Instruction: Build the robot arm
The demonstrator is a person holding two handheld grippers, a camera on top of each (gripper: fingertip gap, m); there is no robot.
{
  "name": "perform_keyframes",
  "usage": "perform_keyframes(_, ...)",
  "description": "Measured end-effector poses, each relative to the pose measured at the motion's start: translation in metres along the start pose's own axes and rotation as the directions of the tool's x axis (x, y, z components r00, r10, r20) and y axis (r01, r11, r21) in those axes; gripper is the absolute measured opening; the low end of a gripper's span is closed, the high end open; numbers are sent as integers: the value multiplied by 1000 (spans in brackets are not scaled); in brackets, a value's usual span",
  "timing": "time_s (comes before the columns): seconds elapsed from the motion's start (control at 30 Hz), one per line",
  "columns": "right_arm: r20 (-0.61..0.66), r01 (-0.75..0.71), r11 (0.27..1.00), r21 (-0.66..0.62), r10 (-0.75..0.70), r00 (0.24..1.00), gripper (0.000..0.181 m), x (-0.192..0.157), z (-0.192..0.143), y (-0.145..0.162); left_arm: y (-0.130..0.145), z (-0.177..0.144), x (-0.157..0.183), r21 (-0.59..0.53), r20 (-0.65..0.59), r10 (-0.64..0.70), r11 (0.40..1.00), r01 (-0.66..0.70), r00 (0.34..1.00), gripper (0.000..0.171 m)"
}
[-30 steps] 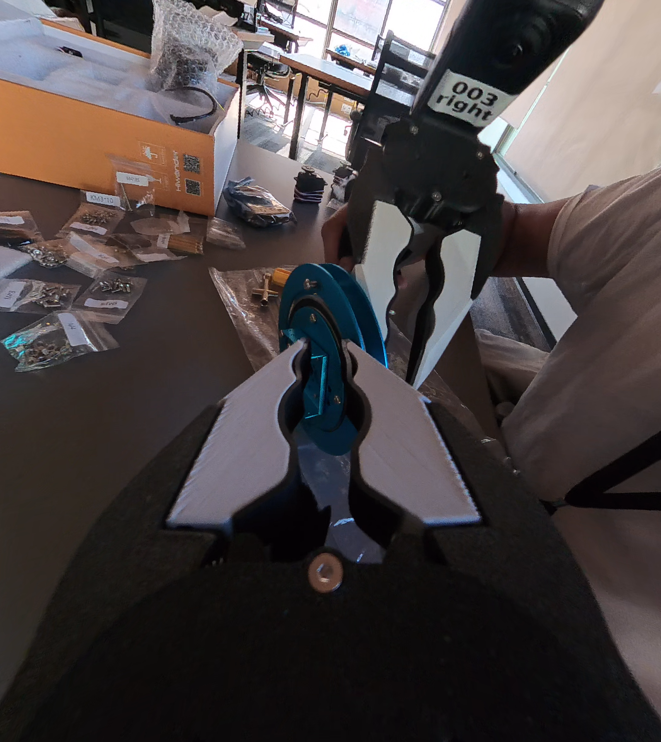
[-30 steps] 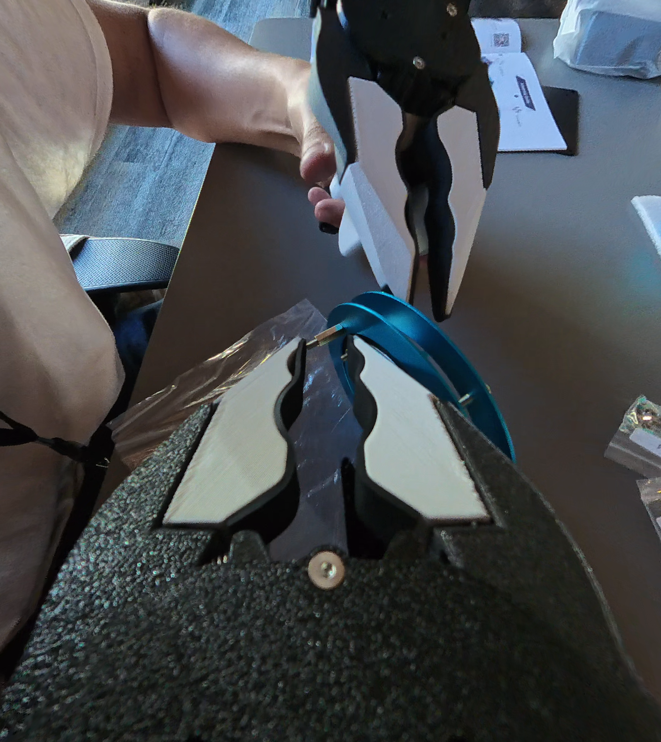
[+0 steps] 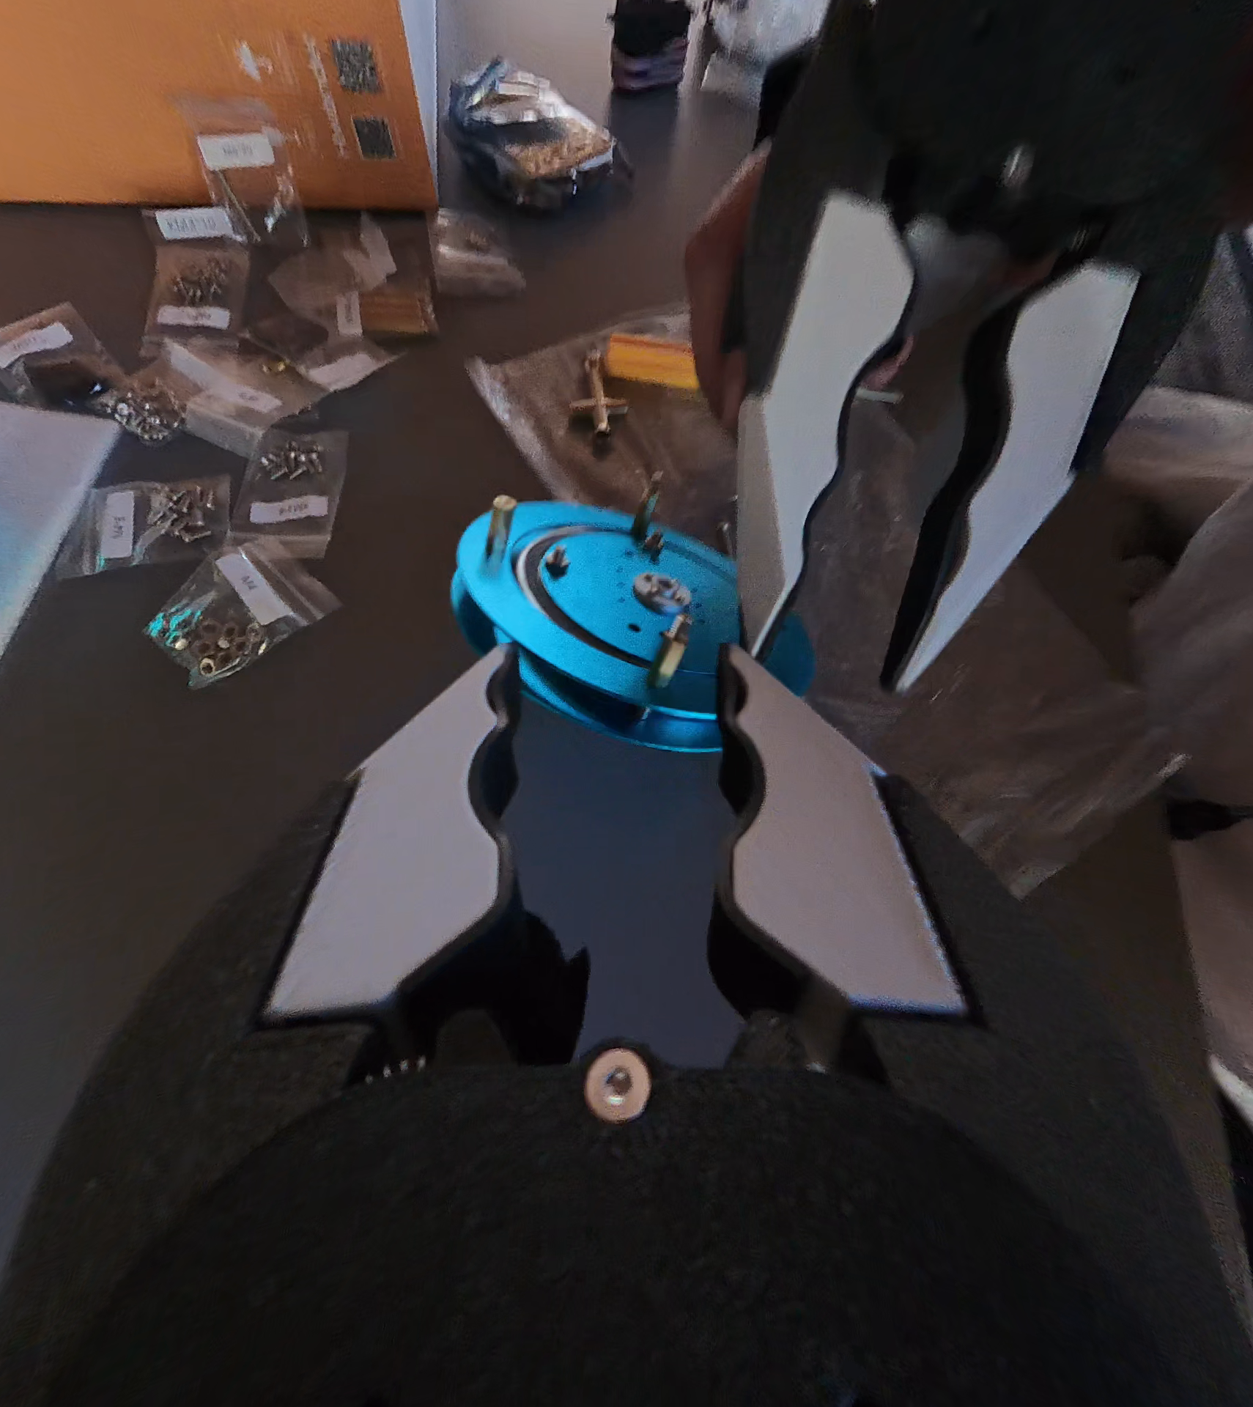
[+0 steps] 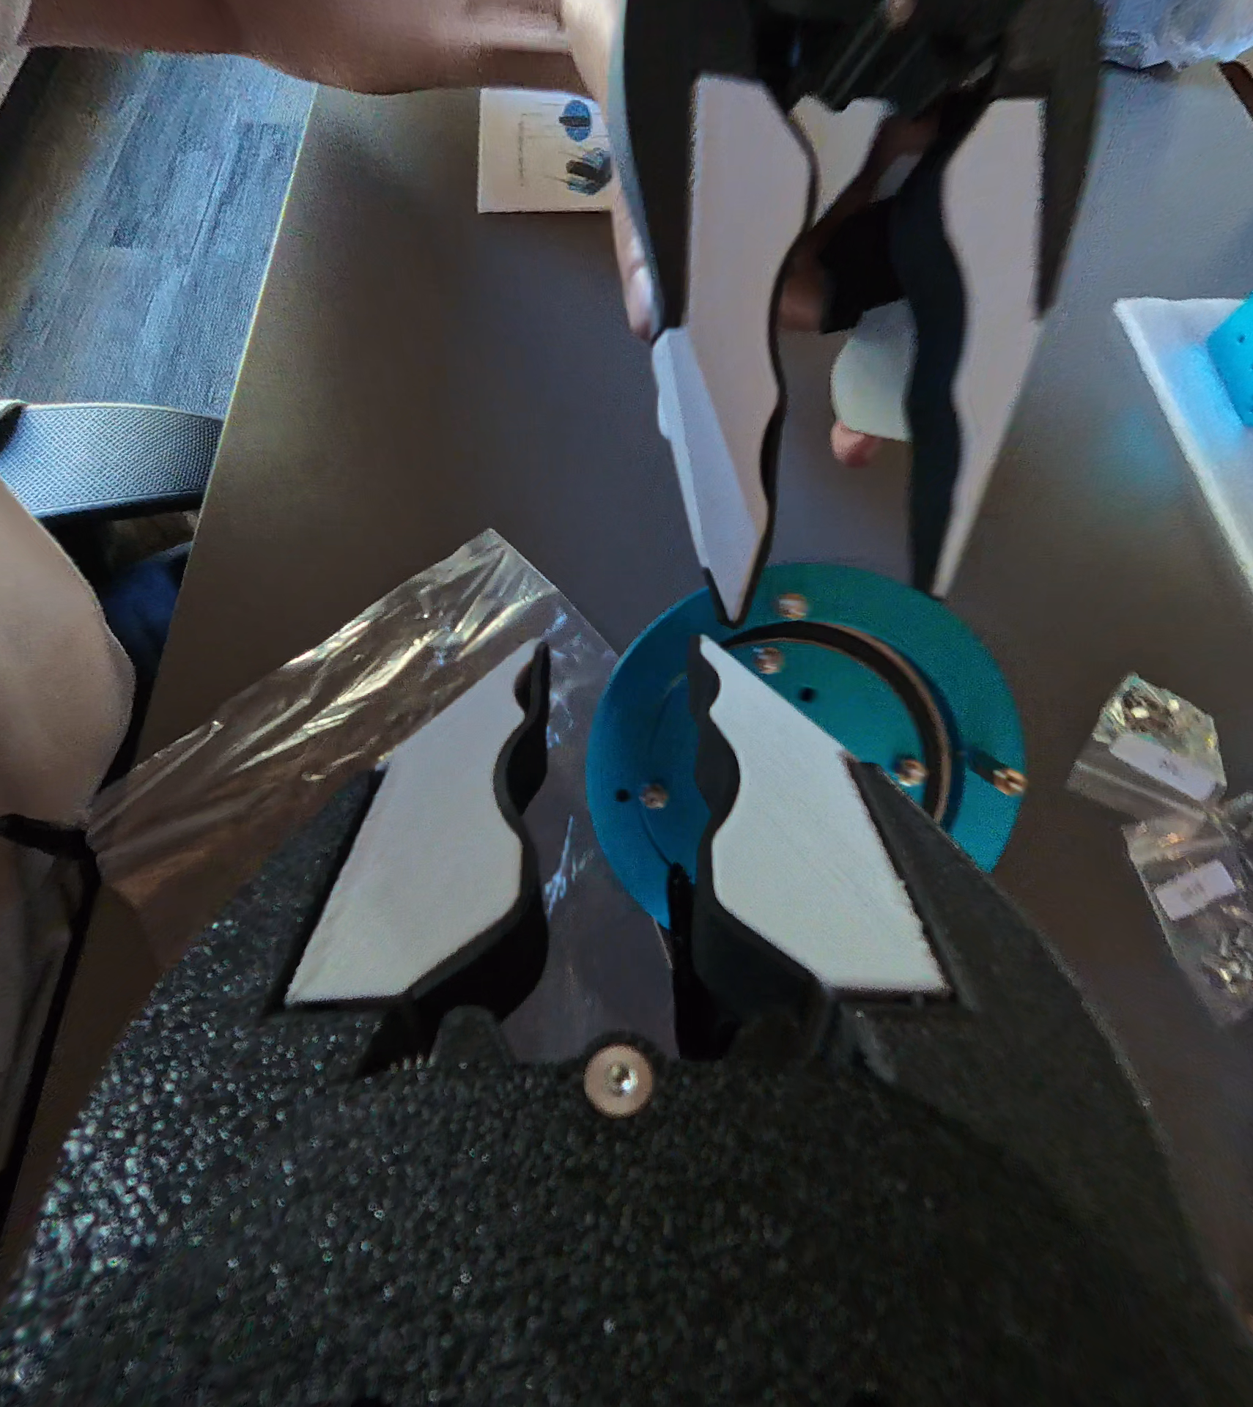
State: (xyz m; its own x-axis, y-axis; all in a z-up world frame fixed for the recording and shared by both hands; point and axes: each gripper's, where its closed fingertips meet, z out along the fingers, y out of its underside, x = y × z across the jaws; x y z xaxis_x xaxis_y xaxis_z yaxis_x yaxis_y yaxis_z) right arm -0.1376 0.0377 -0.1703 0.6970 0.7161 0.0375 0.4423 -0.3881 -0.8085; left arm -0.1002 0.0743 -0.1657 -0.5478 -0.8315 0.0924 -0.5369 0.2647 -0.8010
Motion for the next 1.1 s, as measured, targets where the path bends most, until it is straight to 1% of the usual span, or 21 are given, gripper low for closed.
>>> perform_keyframes(0.07,-29,-49,999,9,49,998,36,12,-16,8,0,5,2,21,-9,-6,1000,6,1000,48)
perform_keyframes(0.2,-26,-224,974,39,225,974,33,41,-42,33,5,8,1,53,-24,-41,998,42,999,47)
perform_keyframes(0.3,-66,-281,957,67,286,956,32,65,-45,43,7,12,-9,78,13,-46,996,45,999,46)
perform_keyframes(0.37,-96,-281,959,42,284,954,31,76,-42,50,4,15,-17,93,47,-41,995,37,998,44)
perform_keyframes(0.43,-156,-296,955,13,294,943,31,90,-40,60,1,18,-23,87,81,-22,996,15,996,44)
perform_keyframes(0.5,-139,-309,951,12,307,941,30,92,-37,63,3,21,-31,65,147,28,997,-37,989,41)
perform_keyframes(0.57,-119,-312,950,14,312,943,29,91,-33,63,10,24,-31,40,161,57,997,-64,985,37)
perform_keyframes(0.67,-97,-288,958,7,287,953,28,85,-25,61,0,22,-27,73,143,40,996,-51,989,33)
perform_keyframes(0.73,-98,-280,960,6,279,955,29,88,-21,59,-7,26,-27,49,128,59,997,-66,990,23)
perform_keyframes(0.83,-78,-311,950,13,311,947,28,93,-16,55,-7,38,-29,-11,89,87,996,-86,992,23)
perform_keyframes(0.9,-66,-332,943,8,331,941,29,95,-15,55,-8,44,-26,-17,42,80,997,-79,996,22)
perform_keyframes(1.0,-71,-320,947,17,321,945,27,93,-21,53,-7,49,-31,-35,54,104,994,-102,993,23)
perform_keyframes(1.03,-70,-317,948,20,317,946,26,91,-21,52,-7,49,-31,-34,43,96,995,-95,994,23)
perform_keyframes(1.1,-61,-321,947,21,322,945,28,91,-18,50,-7,48,-32,-19,39,87,996,-87,995,22)
